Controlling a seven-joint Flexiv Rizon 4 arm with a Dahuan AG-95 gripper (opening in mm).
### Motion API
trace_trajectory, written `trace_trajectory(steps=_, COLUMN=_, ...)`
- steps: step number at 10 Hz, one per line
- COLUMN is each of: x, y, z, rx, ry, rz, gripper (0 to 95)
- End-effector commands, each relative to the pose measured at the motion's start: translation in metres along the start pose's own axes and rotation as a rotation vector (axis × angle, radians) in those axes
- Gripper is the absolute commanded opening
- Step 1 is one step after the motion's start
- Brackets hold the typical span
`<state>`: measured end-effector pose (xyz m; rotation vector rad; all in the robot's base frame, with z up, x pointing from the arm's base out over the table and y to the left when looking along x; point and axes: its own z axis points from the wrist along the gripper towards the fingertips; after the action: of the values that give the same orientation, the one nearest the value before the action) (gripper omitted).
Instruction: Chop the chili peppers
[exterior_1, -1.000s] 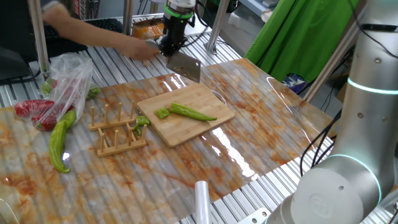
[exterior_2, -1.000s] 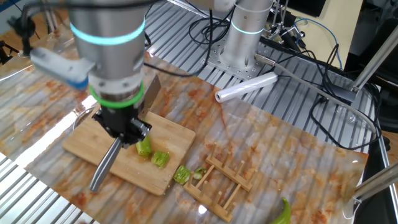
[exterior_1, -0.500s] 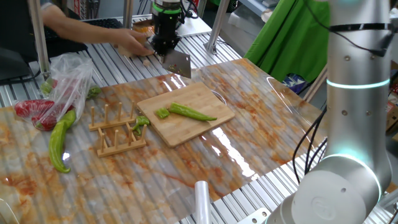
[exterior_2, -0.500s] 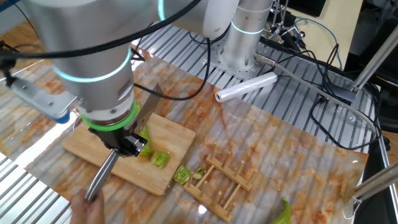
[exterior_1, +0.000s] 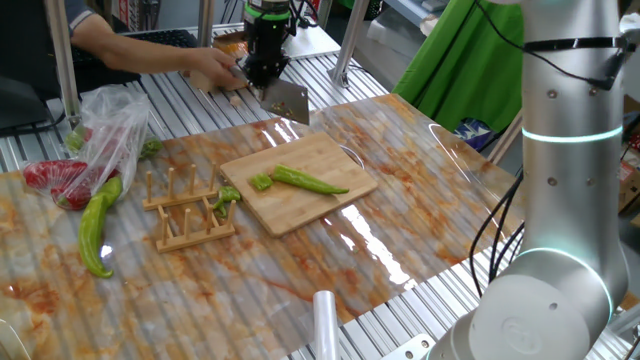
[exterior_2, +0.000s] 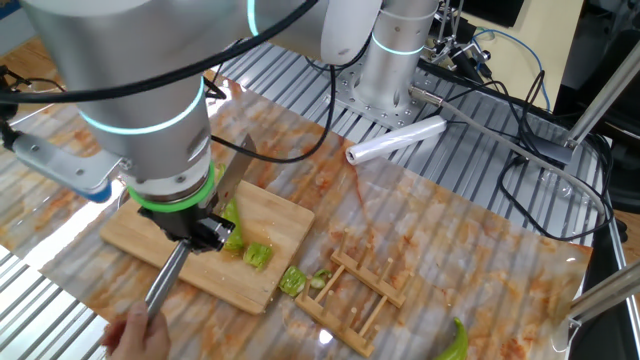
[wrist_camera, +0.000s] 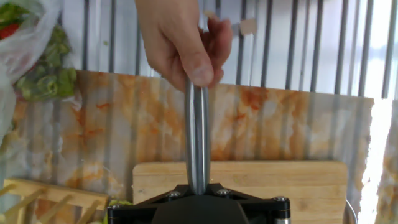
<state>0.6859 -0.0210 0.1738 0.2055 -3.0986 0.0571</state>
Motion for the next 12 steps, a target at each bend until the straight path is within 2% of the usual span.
trace_trajectory(steps=1, x=-0.0041, y=0.0037, z=0.0069, rx=-0.003, ry=-0.012, rz=0.006, gripper=0.0)
trace_trajectory(steps=12, x=-0.0034, y=0.0031, z=0.0057, rx=0.002, ry=-0.004, rz=0.023, gripper=0.0)
